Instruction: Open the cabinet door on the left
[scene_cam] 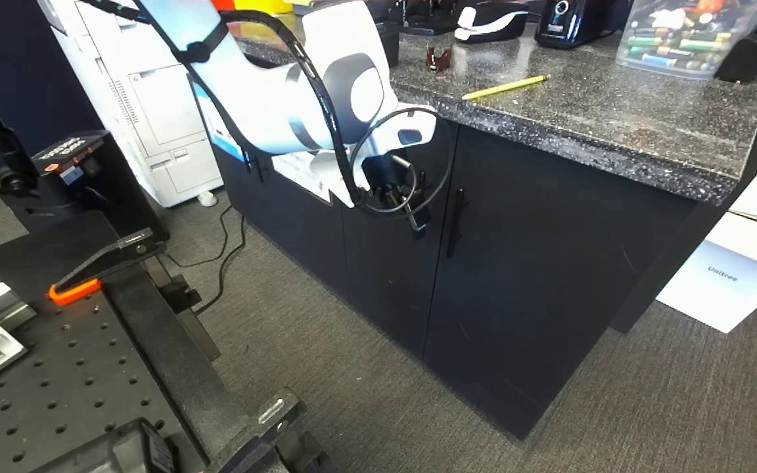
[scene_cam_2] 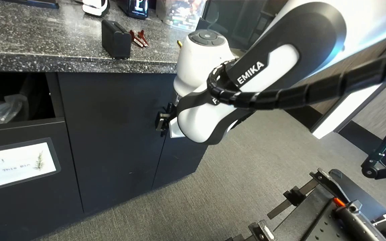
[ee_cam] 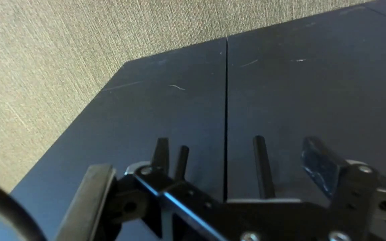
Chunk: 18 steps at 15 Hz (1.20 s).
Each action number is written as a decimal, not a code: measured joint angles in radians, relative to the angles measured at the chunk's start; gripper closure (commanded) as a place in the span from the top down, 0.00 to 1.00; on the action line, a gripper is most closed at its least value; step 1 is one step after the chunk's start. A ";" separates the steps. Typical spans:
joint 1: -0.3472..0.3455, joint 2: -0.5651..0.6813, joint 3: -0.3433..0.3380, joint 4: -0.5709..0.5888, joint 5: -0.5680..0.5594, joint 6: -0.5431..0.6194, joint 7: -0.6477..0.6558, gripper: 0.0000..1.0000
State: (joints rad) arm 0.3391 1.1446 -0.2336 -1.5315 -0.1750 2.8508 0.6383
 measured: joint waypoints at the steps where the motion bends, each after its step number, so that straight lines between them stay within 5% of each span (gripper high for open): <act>1: 0.012 0.012 -0.012 0.017 0.010 0.016 0.000 1.00; 9: 0.115 0.138 -0.136 0.135 0.063 0.116 0.026 1.00; 10: 0.122 0.157 -0.148 0.157 0.069 0.116 0.028 0.75; 12: 0.130 0.190 -0.166 0.201 0.082 0.116 0.032 0.68; 18: 0.133 0.236 -0.186 0.258 0.097 0.116 0.037 0.20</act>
State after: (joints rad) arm 0.4718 1.3807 -0.4196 -1.2738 -0.0780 2.9667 0.6751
